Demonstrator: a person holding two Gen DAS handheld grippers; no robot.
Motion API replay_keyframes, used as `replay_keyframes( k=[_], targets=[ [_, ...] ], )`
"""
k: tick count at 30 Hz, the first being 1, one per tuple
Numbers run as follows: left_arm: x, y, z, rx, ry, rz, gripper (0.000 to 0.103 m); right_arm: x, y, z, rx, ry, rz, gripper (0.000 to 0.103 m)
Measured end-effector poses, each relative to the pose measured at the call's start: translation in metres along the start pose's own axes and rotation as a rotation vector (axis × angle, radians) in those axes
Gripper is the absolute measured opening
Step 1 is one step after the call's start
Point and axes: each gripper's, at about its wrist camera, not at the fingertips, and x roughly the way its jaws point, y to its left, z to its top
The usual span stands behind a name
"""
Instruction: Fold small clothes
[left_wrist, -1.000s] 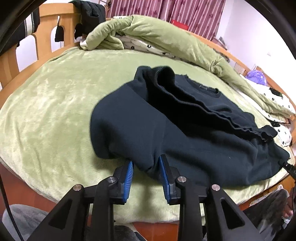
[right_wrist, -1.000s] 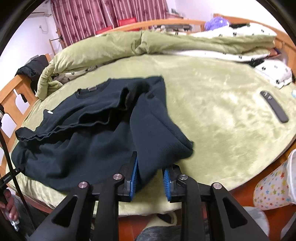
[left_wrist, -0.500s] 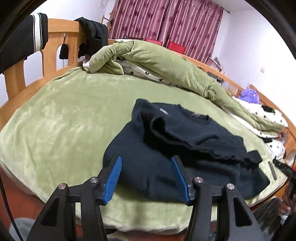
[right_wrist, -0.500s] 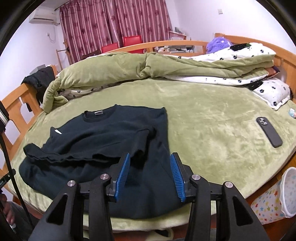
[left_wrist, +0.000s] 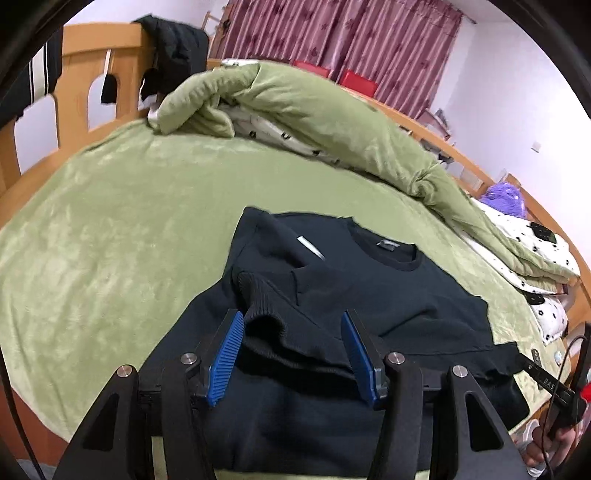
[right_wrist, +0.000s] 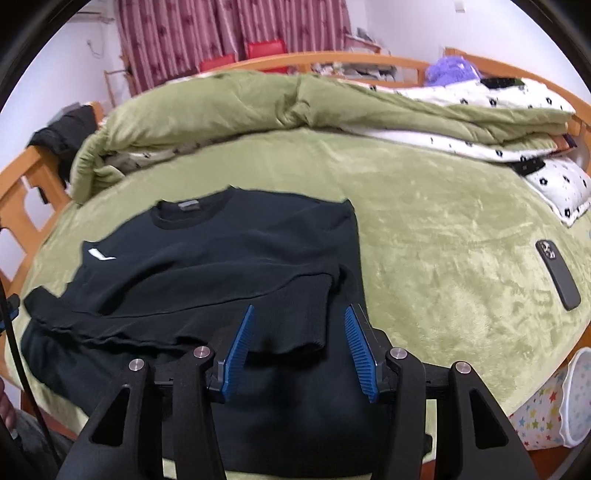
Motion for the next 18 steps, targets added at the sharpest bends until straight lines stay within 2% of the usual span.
replay_keyframes(
  k=[1, 4, 6, 7, 8, 9, 15, 18],
  targets=[
    [0.005, 0.002, 0.0, -0.008, 0.007, 0.01, 0.05, 0.007, -0.004, 0.001, 0.018, 0.018, 0.016, 0.05],
    [0.022, 0.008, 0.002, -0.044, 0.045, 0.044, 0.042, 0.024, -0.009, 0.001, 0.069, 0.07, 0.075, 0.037],
    [0.033, 0.012, 0.003, -0.072, 0.084, 0.051, 0.028, 0.035, -0.007, 0.002, 0.077, 0.105, 0.082, 0.031],
    [0.036, 0.013, 0.004, -0.08, 0.096, 0.051, 0.024, 0.038, -0.005, 0.002, 0.072, 0.112, 0.07, 0.028],
    [0.038, 0.014, 0.004, -0.085, 0.103, 0.051, 0.014, 0.041, -0.002, 0.002, 0.065, 0.114, 0.059, 0.023],
    [0.039, 0.013, 0.004, -0.083, 0.1, 0.049, 0.007, 0.041, -0.001, 0.002, 0.06, 0.108, 0.053, 0.01],
    [0.019, 0.003, 0.021, -0.071, 0.013, -0.024, 0.006, 0.012, -0.002, 0.024, 0.107, 0.002, 0.171, 0.01],
    [0.013, 0.002, 0.038, -0.092, -0.026, -0.048, 0.006, 0.01, 0.0, 0.045, 0.141, -0.003, 0.237, 0.01]
  ],
)
